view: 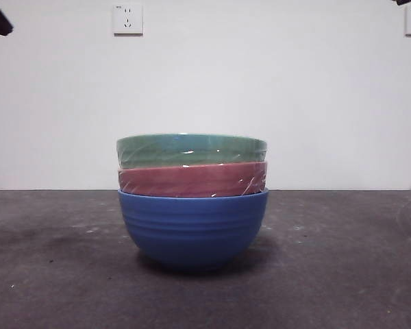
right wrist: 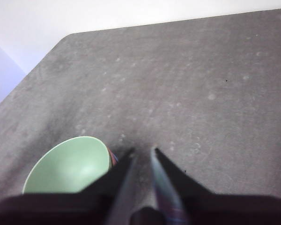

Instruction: Pick up the green bowl on the top,put the green bowl on the left,pick up the red bowl in the middle,put the red bowl on the right

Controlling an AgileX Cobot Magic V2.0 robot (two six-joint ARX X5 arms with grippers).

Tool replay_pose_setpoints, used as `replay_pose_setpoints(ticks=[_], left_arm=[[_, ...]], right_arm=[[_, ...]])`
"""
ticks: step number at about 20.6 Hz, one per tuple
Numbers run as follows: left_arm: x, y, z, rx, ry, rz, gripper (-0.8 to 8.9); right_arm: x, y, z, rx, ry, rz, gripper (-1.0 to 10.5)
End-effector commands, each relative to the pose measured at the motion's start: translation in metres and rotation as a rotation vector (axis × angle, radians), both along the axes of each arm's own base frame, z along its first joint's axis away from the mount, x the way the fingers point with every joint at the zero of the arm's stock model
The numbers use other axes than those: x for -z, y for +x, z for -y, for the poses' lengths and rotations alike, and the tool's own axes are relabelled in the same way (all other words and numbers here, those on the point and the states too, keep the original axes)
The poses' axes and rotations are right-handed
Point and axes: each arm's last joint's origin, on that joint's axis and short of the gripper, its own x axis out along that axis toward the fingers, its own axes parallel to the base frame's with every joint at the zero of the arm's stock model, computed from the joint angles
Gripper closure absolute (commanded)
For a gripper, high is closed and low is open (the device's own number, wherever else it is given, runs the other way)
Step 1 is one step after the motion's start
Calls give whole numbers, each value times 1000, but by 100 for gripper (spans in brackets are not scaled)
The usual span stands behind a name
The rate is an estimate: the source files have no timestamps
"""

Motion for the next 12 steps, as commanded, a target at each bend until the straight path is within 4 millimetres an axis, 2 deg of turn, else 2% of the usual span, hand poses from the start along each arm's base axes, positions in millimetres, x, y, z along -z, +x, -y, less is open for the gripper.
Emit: replay_pose_setpoints(ticks=[1,5,8,12], left_arm=[[-3,1,5,15,-14,11,458],[-2,8,24,81,-28,7,462],[2,20,53,135,55,-63,463],[3,39,101,161,251,-139,463]], right_arm=[[1,3,0,-6,-10,-6,668],[4,8,-2,-4,0,-36,659],[8,11,-8,-34,-1,-59,660],[11,15,-16,-73,0,-87,662]])
